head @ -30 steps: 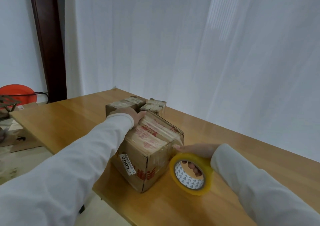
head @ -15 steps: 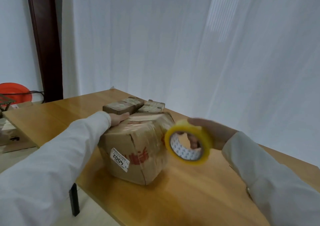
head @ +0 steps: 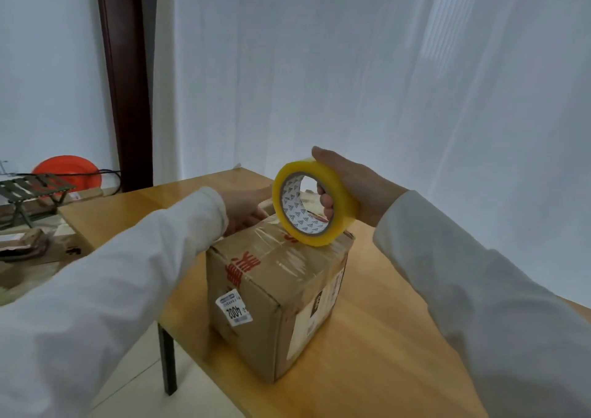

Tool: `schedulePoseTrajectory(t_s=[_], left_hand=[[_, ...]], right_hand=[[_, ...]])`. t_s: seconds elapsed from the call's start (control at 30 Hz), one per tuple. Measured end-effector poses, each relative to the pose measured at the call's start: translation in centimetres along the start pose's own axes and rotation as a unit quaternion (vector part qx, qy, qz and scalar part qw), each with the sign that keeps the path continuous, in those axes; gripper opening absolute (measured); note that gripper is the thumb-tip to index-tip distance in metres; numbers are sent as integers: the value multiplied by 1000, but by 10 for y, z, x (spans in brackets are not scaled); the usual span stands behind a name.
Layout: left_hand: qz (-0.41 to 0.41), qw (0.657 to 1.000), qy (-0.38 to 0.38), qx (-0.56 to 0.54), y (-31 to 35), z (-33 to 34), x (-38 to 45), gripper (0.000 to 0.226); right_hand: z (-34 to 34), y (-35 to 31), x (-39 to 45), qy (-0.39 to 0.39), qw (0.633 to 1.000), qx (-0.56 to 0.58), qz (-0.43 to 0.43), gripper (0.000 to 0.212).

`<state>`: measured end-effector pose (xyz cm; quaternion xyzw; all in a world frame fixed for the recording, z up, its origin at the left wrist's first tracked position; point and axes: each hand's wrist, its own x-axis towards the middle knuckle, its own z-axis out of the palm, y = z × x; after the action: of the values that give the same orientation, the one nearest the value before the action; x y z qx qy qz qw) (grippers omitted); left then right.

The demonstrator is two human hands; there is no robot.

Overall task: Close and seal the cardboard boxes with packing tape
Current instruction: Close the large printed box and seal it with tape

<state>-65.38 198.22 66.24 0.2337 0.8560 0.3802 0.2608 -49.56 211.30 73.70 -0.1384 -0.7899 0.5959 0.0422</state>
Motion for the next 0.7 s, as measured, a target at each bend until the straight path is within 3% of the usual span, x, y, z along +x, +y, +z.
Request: schedulePoseTrajectory(t_s=[0.07, 0.1, 0.13, 0.23, 0.37, 0.43, 0.57, 0.7], left_hand=[[44, 993, 58, 91, 22, 8, -8, 36], [87, 980, 101, 150, 27, 13, -16, 25], [106, 971, 95, 191, 27, 18, -17, 23], [97, 970, 28, 220, 13, 22, 1, 52], [66, 981, 32, 182, 4, 19, 21, 103], [39, 980, 49, 189, 4, 18, 20, 118], [-4, 981, 44, 189, 16, 21, -1, 93], [-2, 982, 48, 183, 20, 24, -2, 81]], right_hand=[[0, -1, 0, 6, 1000, 4, 8, 51], [1, -1, -1, 6, 1000, 1, 11, 51], [1, -2, -3, 8, 1000, -4, 11, 50], [2, -6, -9, 4, 1000, 1, 25, 49], [-7, -24, -23, 20, 991, -98, 86, 44], [-22, -25, -36, 34, 973, -173, 150, 45], [-45, 21, -62, 29, 924, -268, 270, 47], [-37, 80, -54, -12, 939, -189, 288, 47]])
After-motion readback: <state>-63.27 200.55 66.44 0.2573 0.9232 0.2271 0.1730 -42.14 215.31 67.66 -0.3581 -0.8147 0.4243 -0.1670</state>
